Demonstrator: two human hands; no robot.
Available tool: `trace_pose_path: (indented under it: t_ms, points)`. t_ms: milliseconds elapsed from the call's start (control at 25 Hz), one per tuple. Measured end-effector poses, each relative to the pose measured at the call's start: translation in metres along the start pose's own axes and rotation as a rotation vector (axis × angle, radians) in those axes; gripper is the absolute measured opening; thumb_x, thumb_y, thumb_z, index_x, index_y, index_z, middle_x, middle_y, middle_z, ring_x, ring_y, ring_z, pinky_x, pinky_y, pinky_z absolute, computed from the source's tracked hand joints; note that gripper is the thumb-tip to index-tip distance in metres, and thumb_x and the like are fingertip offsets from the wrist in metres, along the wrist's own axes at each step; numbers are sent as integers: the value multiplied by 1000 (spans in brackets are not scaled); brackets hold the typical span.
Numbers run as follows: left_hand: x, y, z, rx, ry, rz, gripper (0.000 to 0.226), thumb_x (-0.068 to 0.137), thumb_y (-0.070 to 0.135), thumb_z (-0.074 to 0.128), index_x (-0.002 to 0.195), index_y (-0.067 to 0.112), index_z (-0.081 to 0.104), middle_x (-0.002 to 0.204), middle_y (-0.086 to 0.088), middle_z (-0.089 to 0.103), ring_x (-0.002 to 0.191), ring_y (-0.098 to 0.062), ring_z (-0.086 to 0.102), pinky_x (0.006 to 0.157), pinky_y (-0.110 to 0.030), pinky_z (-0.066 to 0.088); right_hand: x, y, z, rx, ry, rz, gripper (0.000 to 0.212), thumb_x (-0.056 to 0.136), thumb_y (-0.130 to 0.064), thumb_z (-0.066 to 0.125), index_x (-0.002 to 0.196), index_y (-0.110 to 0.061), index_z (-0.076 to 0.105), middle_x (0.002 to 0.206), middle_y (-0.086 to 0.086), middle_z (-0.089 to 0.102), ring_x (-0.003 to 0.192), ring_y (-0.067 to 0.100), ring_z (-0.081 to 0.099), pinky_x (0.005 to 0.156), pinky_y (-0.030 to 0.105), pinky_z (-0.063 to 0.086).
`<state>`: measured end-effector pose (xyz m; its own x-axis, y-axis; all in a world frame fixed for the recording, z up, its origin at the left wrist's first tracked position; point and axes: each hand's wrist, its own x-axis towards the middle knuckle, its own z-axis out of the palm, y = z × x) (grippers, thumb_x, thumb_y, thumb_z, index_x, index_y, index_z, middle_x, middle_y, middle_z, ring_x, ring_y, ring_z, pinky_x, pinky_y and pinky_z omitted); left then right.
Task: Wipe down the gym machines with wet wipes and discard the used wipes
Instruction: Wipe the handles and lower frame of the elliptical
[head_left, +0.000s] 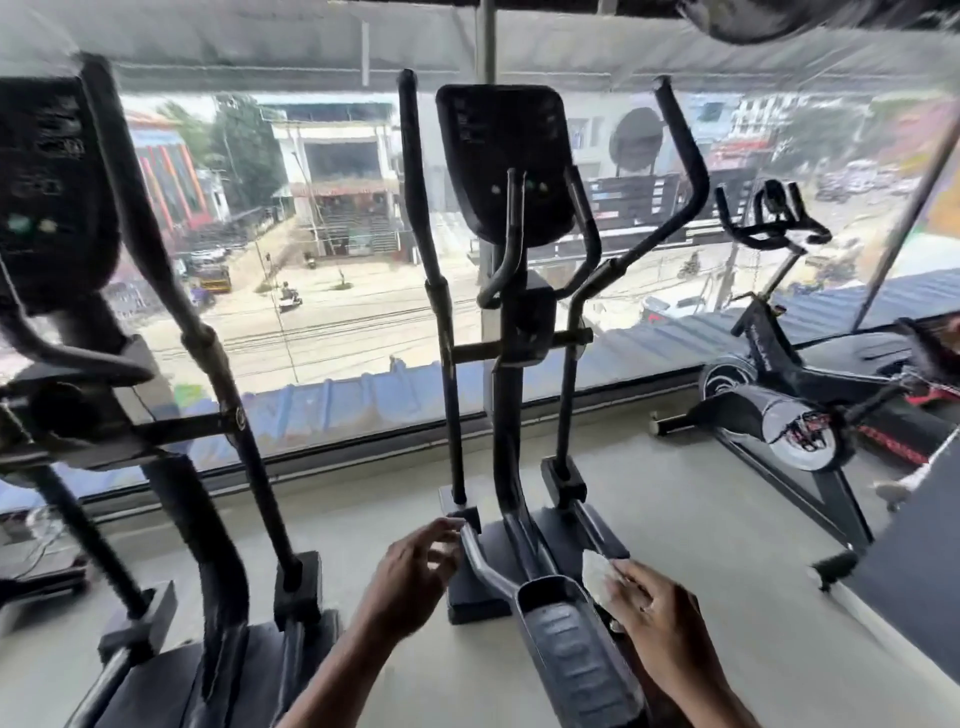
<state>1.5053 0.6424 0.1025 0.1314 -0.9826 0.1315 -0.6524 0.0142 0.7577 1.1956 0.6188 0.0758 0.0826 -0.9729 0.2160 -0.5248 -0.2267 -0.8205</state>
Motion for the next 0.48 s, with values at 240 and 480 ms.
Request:
trace_pose_path:
  t_ms: [240, 480]
  points:
    - [173, -21, -7, 44, -20, 64, 26, 101, 29, 65, 127, 34, 65, 112, 19, 71, 85, 16, 66, 69, -5, 47, 162, -6, 42, 113, 126, 3, 17, 95, -20, 71, 92, -37, 72, 76, -29, 71, 69, -5, 71, 63, 30, 62]
    - [328, -28, -40, 73, 55, 154, 27, 98, 30, 69, 124, 35, 68, 111, 21, 74, 87, 11, 69, 81, -25, 58, 316, -20, 89, 145, 149, -12, 6, 96, -22, 68, 93, -26, 71, 83, -4, 76, 62, 6, 73, 61, 45, 62]
